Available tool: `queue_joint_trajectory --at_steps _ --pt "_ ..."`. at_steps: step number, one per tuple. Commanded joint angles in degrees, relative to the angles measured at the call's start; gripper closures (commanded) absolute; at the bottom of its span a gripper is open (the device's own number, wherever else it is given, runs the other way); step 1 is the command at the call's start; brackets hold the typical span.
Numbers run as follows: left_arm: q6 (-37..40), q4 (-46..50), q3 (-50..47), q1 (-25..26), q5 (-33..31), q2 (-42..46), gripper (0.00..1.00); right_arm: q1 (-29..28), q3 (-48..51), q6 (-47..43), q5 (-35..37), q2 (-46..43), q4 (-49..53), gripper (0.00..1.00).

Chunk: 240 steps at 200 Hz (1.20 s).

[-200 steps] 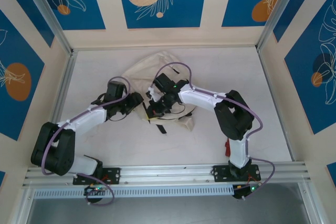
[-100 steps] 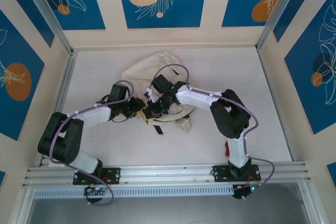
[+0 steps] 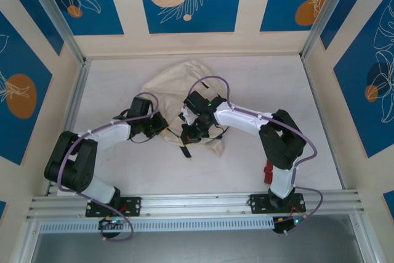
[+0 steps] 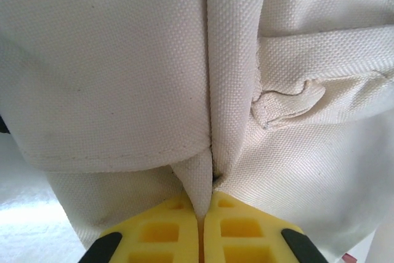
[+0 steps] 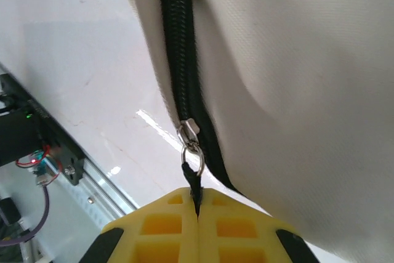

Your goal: Pack books, pencil case, and school supplies into a backpack

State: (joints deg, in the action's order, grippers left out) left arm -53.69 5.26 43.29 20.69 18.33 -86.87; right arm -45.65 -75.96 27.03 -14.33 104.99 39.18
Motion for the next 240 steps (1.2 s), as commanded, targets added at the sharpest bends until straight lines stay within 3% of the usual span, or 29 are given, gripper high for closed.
queue_joint_trajectory --at_steps 1,138,196,240 --pt "2.9 3.1 2.3 -1.4 -8.8 -1.1 0.94 -0.6 1.3 -2.1 3.6 -3.7 11.7 1.0" --pt "8.5 7.3 7.2 -6.8 -13.1 -1.1 0.98 1.2 -0.6 1.4 20.5 -8.6 16.1 1.0" --pt "10.3 8.3 9.4 -8.2 -11.8 -1.4 0.94 -1.5 -5.1 -2.1 2.4 -4.5 6.6 1.0" --pt "8.8 12.6 7.9 -8.2 -10.5 4.3 0.61 -2.3 -13.4 -1.1 -4.4 4.1 1.2 1.0"
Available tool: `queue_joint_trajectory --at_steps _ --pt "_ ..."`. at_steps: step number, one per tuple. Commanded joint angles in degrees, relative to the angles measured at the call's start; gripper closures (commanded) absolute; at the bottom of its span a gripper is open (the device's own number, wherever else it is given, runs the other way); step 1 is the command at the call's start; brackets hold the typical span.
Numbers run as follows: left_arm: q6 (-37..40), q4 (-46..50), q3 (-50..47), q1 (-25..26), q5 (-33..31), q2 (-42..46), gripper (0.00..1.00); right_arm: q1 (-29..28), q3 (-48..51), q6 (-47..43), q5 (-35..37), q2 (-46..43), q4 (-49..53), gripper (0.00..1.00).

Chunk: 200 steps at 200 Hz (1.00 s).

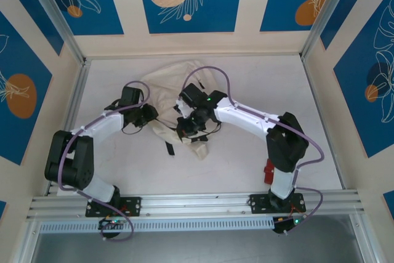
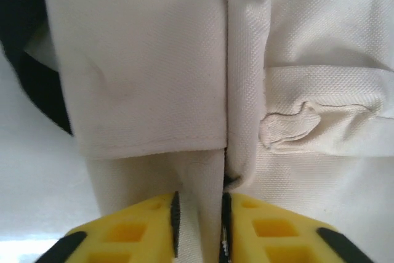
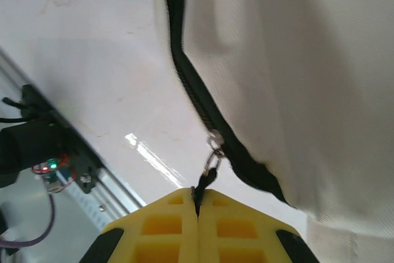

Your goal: Pack books, pencil case, and school supplies into a backpack

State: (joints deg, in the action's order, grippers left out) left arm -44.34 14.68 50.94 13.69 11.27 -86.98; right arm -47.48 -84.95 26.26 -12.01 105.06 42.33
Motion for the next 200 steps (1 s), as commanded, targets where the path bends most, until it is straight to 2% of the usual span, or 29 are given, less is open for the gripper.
queue_joint_trajectory --at_steps 1,32,71,125,144,162,182,200 --pt "-0.6 3.3 0.1 -1.2 -3.5 4.6 0.6 -0.5 -4.6 -0.2 -6.8 4.2 -2.0 1.0" --pt "-3.1 5.7 -4.6 -1.2 -2.2 11.1 0.5 -0.5 -10.0 0.5 -9.5 9.2 -3.1 1.0" --pt "-9.5 0.7 -11.6 -1.1 5.9 17.8 0.42 -0.5 -12.4 0.5 -11.8 10.6 -3.3 1.0" --pt "-14.9 -7.6 -14.5 -0.6 12.7 16.0 0.37 -0.5 -11.6 0.4 -14.3 8.6 -3.4 1.0" --pt "-15.9 -9.0 -14.6 -0.3 12.8 14.4 0.46 -0.5 -10.8 0.5 -14.3 7.8 -3.2 1.0" --pt "-16.1 -8.5 -14.8 -0.3 11.1 13.5 0.64 -0.6 -9.9 0.7 -13.1 6.7 -2.1 1.0" --pt "-15.4 -7.4 -14.7 -0.2 8.2 12.7 0.8 -0.7 -9.0 0.5 -10.2 5.0 0.8 1.0" --pt "-14.4 -6.6 -14.5 -0.3 6.4 12.0 0.89 -0.9 -7.2 0.4 -7.1 3.0 3.7 1.0"
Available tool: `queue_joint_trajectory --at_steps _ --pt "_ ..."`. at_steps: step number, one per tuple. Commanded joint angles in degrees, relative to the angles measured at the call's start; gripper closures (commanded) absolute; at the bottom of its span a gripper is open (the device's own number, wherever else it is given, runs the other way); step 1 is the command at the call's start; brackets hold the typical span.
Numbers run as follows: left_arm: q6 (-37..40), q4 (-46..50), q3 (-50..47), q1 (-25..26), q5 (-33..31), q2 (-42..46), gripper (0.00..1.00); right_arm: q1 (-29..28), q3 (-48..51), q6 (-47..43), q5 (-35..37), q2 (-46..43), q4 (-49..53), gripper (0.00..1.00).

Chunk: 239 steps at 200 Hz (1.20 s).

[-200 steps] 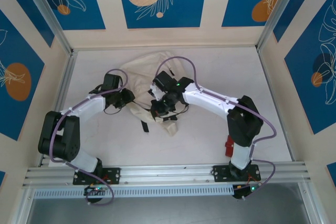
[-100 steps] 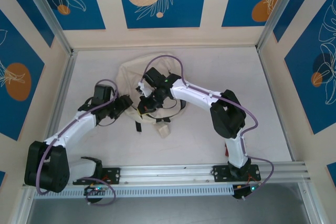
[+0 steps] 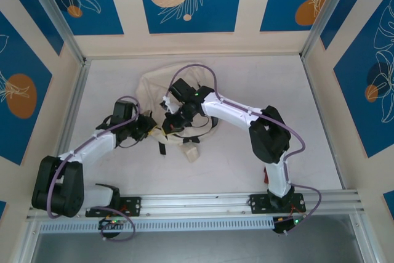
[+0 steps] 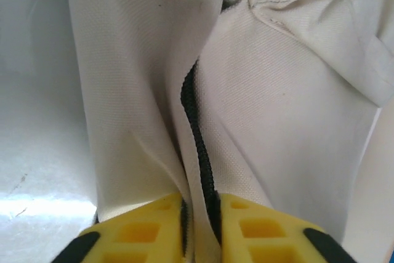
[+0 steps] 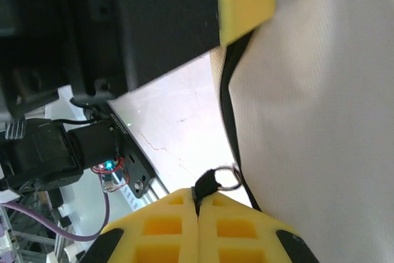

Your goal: Pack books, pencil case, and school supplies into a backpack

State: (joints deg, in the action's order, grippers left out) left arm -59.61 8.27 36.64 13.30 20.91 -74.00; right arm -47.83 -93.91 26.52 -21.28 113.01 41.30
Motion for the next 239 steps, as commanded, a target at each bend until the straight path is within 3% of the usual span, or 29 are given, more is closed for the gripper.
queue_joint_trajectory --at_steps 1,44,159,239 --pt "0.9 -0.2 -0.2 0.1 -3.4 -1.1 0.9 -0.5 1.9 0.1 2.4 -5.1 5.0 1.0" --pt "3.4 2.1 1.1 0.1 -7.4 -2.1 0.97 -0.5 6.7 0.7 12.0 -9.2 11.4 1.0" --pt "7.8 6.0 4.9 -0.4 -12.2 -4.1 0.99 -0.1 5.7 4.2 33.0 -12.9 15.7 1.0" --pt "10.3 8.4 6.2 -2.1 -15.0 -4.0 1.0 4.4 12.4 4.9 36.0 -17.4 15.9 1.0"
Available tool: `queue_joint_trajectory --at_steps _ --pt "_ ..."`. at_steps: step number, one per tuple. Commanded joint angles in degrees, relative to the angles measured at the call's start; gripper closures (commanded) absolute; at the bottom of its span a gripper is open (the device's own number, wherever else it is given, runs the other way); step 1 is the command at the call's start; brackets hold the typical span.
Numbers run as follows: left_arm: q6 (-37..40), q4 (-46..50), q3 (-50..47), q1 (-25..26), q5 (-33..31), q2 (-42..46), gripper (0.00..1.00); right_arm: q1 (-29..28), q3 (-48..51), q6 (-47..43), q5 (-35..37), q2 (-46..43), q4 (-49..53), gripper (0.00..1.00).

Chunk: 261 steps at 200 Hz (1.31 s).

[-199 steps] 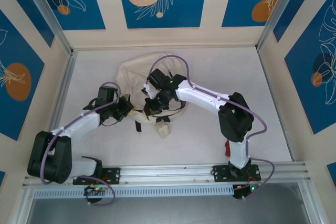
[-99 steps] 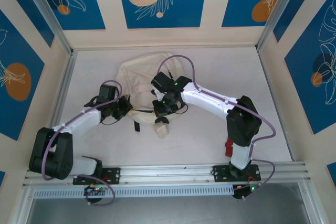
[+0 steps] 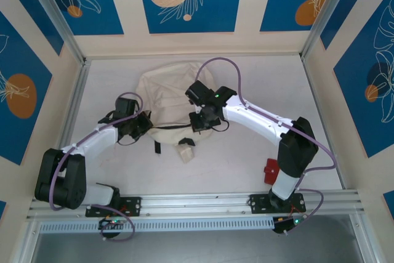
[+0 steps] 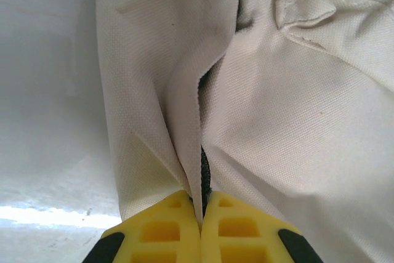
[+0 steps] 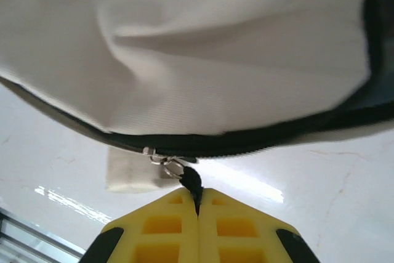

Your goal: Pack books, pencil case, and school supplies into a backpack

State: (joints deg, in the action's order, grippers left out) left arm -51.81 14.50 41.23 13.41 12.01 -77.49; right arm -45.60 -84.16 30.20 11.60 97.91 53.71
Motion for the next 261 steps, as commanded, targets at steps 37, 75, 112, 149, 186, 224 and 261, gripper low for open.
queue_joint_trajectory --at_steps 37,75,112,149,186,224,261 --pt "4.5 3.4 2.7 -4.6 -7.2 -0.9 0.99 3.0 4.8 -0.8 -5.1 -2.2 -1.3 1.0" --pt "7.1 7.4 4.5 -7.7 -9.2 1.2 0.86 -0.7 2.7 -4.2 -19.9 3.3 -9.6 1.0" --pt "9.5 14.0 5.3 -10.0 -12.6 5.9 0.56 -4.0 -6.2 -3.6 -28.1 11.5 -15.2 1.0" --pt "9.6 17.5 4.8 -12.1 -9.2 11.3 0.39 -5.0 -16.0 -1.8 -33.4 19.1 -18.1 1.0" --pt "4.2 13.0 1.1 -12.1 0.7 14.5 0.27 -5.3 -23.5 -1.1 -37.0 24.5 -18.0 1.0" --pt "-4.8 0.2 -3.1 -12.0 12.3 12.8 0.23 -5.5 -22.8 -1.1 -37.5 24.1 -17.5 1.0" --pt "-7.9 -4.6 -5.8 -12.0 13.5 9.6 0.25 -5.5 -21.4 -0.9 -37.8 22.4 -17.7 1.0"
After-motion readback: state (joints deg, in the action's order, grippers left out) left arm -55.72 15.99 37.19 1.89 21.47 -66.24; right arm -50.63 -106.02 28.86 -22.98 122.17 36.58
